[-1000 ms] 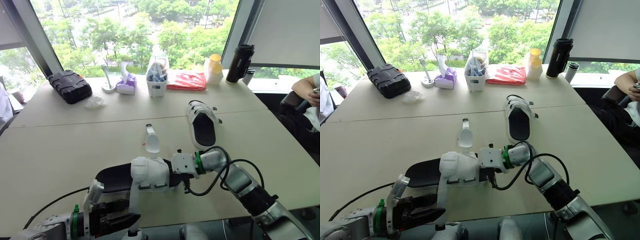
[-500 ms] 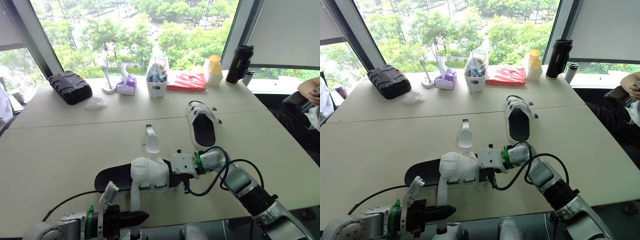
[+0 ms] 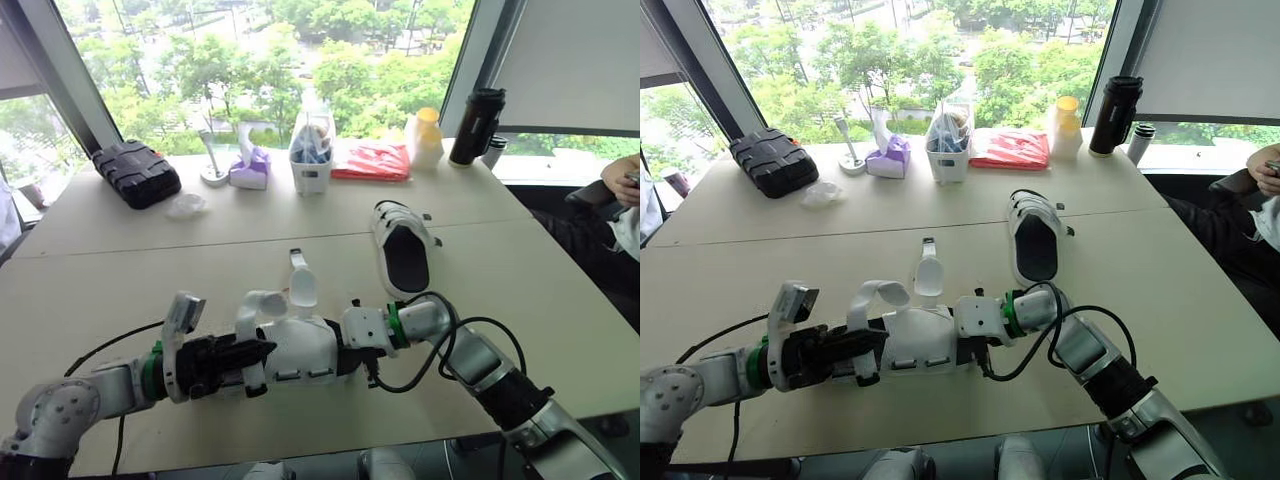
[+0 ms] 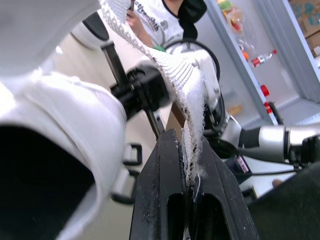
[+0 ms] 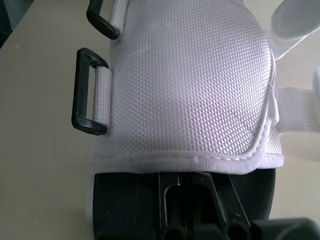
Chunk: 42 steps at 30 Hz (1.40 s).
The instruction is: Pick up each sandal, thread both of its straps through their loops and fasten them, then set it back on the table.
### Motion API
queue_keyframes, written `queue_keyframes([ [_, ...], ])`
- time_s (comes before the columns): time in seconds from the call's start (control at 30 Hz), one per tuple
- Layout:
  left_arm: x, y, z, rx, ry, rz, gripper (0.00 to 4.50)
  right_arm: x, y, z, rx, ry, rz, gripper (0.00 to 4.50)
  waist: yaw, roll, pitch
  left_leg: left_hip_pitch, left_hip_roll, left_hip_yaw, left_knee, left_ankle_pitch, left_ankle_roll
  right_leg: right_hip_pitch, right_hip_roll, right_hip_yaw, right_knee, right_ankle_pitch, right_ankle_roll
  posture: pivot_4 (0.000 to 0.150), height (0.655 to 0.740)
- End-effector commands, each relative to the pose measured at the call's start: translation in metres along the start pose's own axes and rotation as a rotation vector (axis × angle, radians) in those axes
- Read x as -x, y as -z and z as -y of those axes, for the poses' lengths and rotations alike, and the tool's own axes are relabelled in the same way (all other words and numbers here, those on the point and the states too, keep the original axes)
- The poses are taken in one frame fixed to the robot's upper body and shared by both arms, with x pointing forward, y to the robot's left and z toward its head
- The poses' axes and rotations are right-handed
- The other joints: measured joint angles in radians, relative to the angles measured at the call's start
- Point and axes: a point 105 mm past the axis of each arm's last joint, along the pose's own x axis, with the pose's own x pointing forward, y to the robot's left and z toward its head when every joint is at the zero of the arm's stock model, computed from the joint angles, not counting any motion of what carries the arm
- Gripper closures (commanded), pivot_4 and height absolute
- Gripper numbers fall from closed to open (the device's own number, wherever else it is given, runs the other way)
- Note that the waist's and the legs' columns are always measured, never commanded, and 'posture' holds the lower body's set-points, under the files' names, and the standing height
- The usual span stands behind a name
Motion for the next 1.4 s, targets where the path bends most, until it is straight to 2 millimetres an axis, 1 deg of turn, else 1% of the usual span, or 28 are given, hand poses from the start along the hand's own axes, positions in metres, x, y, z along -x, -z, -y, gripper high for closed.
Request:
queue_keyframes([
  [0.03,-0.013,-0.015,-0.007,-0.026,0.014,0.015,4.43,-0.011,0.040,-0.028,-0.122,-0.098,-0.136,4.50,0.000,0.000,0.000,0.000,0.000,0.000,0.000,0.000,0.000,0.000,0.000,0.000,0.000,0.000,0.000,0.150,0.7400],
  [0.13,-0.022,-0.016,-0.014,-0.016,0.024,0.007,4.43,-0.011,0.040,-0.028,-0.121,-0.097,-0.136,4.50,-0.004,0.000,0.000,0.001,0.000,0.000,0.000,0.000,0.000,0.000,0.000,0.000,0.000,0.000,0.000,0.150,0.7400],
  [0.27,-0.032,-0.011,-0.015,0.012,0.064,-0.019,4.43,-0.011,0.040,-0.029,-0.120,-0.094,-0.137,4.50,-0.003,0.000,0.000,0.000,0.000,0.000,0.000,0.000,0.000,0.000,0.001,0.000,0.000,0.000,0.000,0.150,0.7400],
  [0.47,-0.032,0.005,-0.002,0.071,0.152,-0.087,4.43,-0.009,0.041,-0.030,-0.123,-0.090,-0.142,4.50,-0.004,0.000,0.000,0.001,0.001,0.000,0.000,0.000,0.000,0.000,0.001,0.000,0.000,0.000,0.000,0.150,0.7400],
  [0.57,-0.032,0.008,-0.001,0.068,0.154,-0.095,4.43,-0.010,0.041,-0.031,-0.122,-0.090,-0.143,4.50,-0.003,0.000,0.000,0.000,0.001,0.000,0.000,0.000,0.000,0.000,0.001,0.000,0.000,0.000,0.000,0.150,0.7400],
  [0.7,-0.034,0.019,-0.003,0.025,0.139,-0.121,4.43,-0.010,0.039,-0.031,-0.120,-0.091,-0.137,4.50,-0.003,0.000,0.000,0.001,0.001,0.000,0.000,0.000,0.000,0.000,0.001,0.000,0.000,0.000,0.000,0.150,0.7400],
  [0.97,-0.038,0.009,-0.008,-0.014,0.137,-0.084,4.43,-0.011,0.038,-0.032,-0.118,-0.096,-0.135,4.50,-0.002,0.000,0.000,0.000,0.001,0.000,0.000,0.000,0.000,0.000,0.001,0.000,0.000,0.000,0.000,0.150,0.7400],
  [1.1,-0.038,-0.001,-0.008,-0.012,0.148,-0.062,4.43,-0.011,0.039,-0.032,-0.118,-0.096,-0.139,4.50,-0.002,-0.001,0.000,0.000,0.001,0.000,0.000,0.000,0.000,0.000,0.001,0.000,0.000,0.000,0.000,0.150,0.7400],
  [1.27,-0.037,-0.003,-0.011,-0.011,0.140,-0.063,4.43,-0.010,0.039,-0.033,-0.116,-0.097,-0.143,4.50,-0.003,-0.001,0.000,0.000,0.001,0.000,-0.001,0.000,0.000,0.000,0.001,0.000,0.000,0.000,0.000,0.150,0.7400],
  [1.4,-0.035,-0.001,-0.013,0.000,0.133,-0.076,4.43,-0.010,0.040,-0.034,-0.118,-0.098,-0.144,4.50,-0.002,-0.001,0.000,0.000,0.001,0.000,-0.001,0.000,-0.001,-0.001,0.001,0.000,0.000,0.000,0.000,0.150,0.7400],
])
